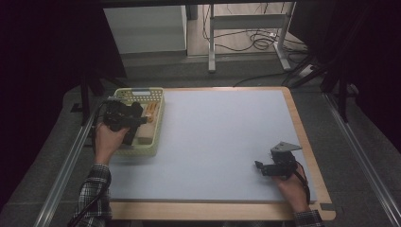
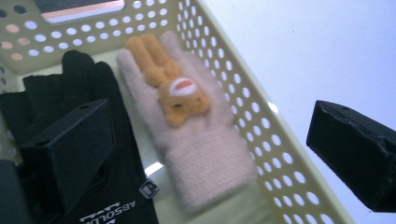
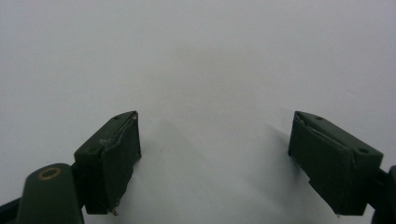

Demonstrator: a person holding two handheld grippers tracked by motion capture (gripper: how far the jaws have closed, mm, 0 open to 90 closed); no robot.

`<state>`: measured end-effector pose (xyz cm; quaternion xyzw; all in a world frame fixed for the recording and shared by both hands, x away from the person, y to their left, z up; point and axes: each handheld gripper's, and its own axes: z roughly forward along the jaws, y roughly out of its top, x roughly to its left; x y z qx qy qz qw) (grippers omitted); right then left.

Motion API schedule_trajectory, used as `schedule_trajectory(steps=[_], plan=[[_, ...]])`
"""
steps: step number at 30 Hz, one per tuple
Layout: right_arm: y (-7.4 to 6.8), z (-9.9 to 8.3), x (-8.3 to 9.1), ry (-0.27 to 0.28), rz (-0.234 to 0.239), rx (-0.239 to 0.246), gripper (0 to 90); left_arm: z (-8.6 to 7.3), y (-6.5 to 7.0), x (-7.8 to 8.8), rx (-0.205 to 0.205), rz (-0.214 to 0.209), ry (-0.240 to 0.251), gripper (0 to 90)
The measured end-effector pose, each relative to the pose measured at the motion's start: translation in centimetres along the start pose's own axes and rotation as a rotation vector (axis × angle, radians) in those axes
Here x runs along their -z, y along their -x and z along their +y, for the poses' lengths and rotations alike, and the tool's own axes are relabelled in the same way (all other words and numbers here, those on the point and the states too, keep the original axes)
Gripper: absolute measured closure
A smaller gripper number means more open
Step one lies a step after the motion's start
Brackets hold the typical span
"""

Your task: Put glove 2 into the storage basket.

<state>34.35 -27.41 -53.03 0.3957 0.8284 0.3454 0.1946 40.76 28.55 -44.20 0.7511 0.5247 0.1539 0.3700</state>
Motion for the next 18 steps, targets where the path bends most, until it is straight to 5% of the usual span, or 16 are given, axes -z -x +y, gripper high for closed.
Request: schedule_trajectory(steps=[18], plan=[[0.0,0.0,0.0,-0.003,0.0,0.0,16.5,0.0,4.0,-0.6,-0.101,-0.068,0.031,0.5]])
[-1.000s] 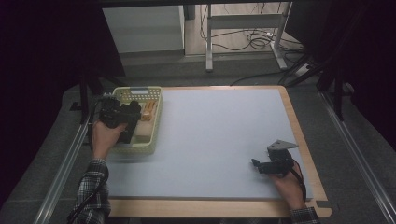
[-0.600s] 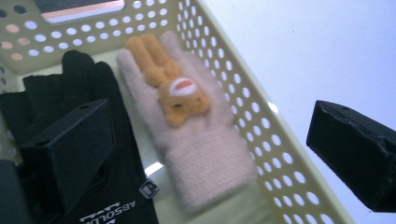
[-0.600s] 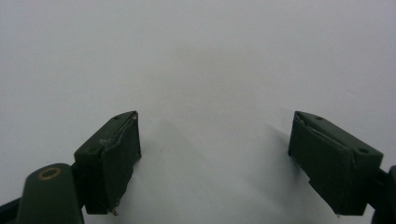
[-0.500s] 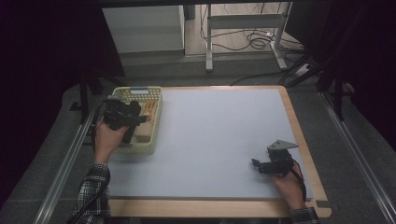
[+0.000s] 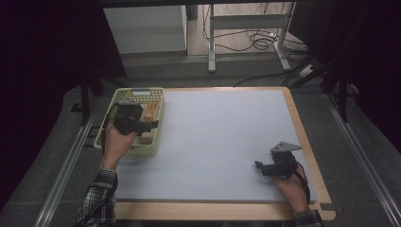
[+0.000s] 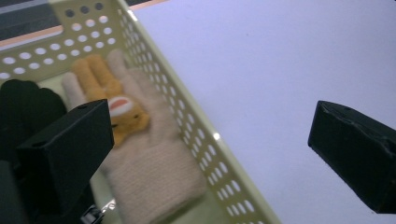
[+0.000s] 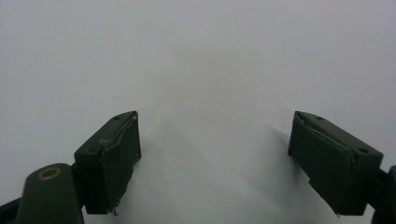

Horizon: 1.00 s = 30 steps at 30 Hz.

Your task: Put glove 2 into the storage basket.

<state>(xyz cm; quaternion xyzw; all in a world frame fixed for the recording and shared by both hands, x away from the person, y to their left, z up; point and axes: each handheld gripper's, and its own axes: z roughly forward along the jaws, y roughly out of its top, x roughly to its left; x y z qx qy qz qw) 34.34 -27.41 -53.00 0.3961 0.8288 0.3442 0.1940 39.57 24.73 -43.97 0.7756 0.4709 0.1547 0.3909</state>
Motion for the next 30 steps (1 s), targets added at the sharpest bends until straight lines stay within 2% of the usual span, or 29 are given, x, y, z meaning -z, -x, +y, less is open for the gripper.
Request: schedule_trajectory(steps=[14,27,30], plan=[[0.0,0.0,0.0,0.0,0.0,0.0,16.5,0.0,3.7,-1.8,-0.096,-0.045,-0.014,0.7],[0.0,0.0,0.0,0.002,0.0,0.002,16.5,0.6,8.5,-4.0,-0.205,-0.111,-0.052,0.4],[0.0,0.0,0.0,0.001,0.0,0.001,16.5,0.5,9.6,-4.4,-0.218,-0.133,-0.047,0.4]])
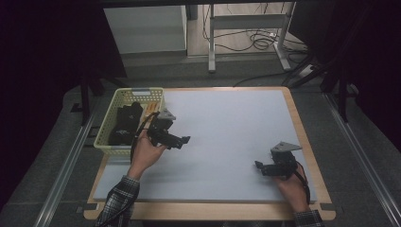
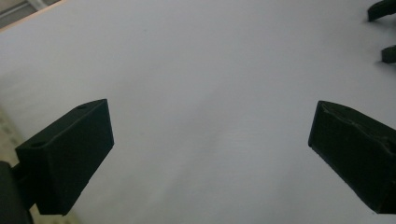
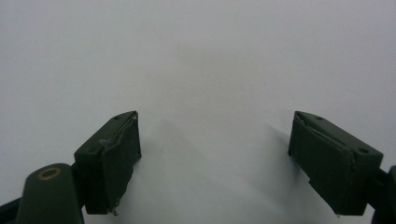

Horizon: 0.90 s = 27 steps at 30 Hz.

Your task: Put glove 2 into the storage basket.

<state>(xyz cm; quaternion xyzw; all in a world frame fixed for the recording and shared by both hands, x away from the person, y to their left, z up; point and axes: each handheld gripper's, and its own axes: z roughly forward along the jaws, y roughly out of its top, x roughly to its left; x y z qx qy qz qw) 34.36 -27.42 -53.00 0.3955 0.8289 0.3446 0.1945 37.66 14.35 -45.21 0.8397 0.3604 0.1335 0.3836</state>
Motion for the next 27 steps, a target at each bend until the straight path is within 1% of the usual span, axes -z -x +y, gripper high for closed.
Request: schedule_trajectory(steps=[5,9,16,21,27], plan=[[0.0,0.0,0.0,0.0,0.0,0.0,16.4,-0.1,1.6,-0.9,-0.021,-0.038,0.0,0.4],[0.0,0.0,0.0,-0.001,0.001,0.001,16.5,-0.6,2.7,-1.6,-0.021,-0.064,-0.002,0.1],[0.0,0.0,0.0,0.0,0.001,0.0,16.5,-2.0,4.3,-2.8,-0.033,-0.081,-0.009,0.1],[0.0,0.0,0.0,0.0,0.0,0.0,16.5,-3.1,4.9,-3.6,-0.047,-0.079,-0.023,0.1],[0.0,0.0,0.0,0.0,0.0,0.0,16.5,-4.7,5.0,-4.1,-0.035,-0.079,-0.031,0.1]])
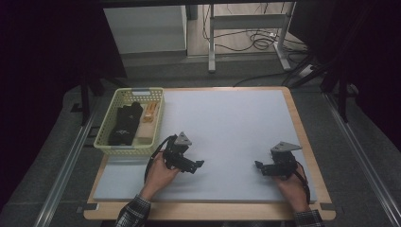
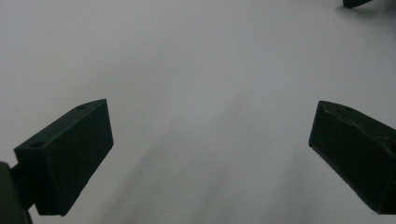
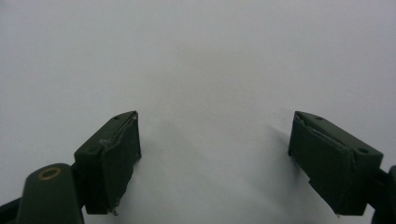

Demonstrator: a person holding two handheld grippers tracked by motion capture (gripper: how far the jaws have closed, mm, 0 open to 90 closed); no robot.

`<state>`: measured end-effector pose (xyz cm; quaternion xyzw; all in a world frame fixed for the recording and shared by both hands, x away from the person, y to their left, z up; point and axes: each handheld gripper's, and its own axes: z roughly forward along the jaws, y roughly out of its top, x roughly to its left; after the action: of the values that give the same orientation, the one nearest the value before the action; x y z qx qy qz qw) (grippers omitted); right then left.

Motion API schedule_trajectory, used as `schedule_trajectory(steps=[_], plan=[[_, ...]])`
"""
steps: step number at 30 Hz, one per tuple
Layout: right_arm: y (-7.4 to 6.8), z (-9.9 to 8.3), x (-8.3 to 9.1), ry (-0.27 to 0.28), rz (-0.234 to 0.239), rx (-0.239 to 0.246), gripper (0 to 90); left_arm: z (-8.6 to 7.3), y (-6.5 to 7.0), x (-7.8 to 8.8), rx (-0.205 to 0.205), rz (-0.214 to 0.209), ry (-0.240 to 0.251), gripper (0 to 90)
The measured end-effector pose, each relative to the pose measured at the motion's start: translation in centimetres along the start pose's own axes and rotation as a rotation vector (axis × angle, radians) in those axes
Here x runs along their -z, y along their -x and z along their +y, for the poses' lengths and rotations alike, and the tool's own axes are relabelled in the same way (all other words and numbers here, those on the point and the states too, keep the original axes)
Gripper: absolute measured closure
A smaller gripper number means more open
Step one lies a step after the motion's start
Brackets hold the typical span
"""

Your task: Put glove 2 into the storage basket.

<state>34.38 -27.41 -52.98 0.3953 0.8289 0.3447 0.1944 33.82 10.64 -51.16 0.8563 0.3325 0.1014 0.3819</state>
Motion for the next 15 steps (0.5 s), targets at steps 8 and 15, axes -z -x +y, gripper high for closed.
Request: schedule_trajectory(steps=[8,15], plan=[[0.0,0.0,0.0,0.0,0.0,0.0,16.5,-2.0,-0.2,-0.5,0.01,-0.003,-0.023,0.2],[0.0,0.0,0.0,0.0,-0.001,0.001,16.5,-3.5,-0.3,-1.0,0.014,0.008,-0.053,0.4]])
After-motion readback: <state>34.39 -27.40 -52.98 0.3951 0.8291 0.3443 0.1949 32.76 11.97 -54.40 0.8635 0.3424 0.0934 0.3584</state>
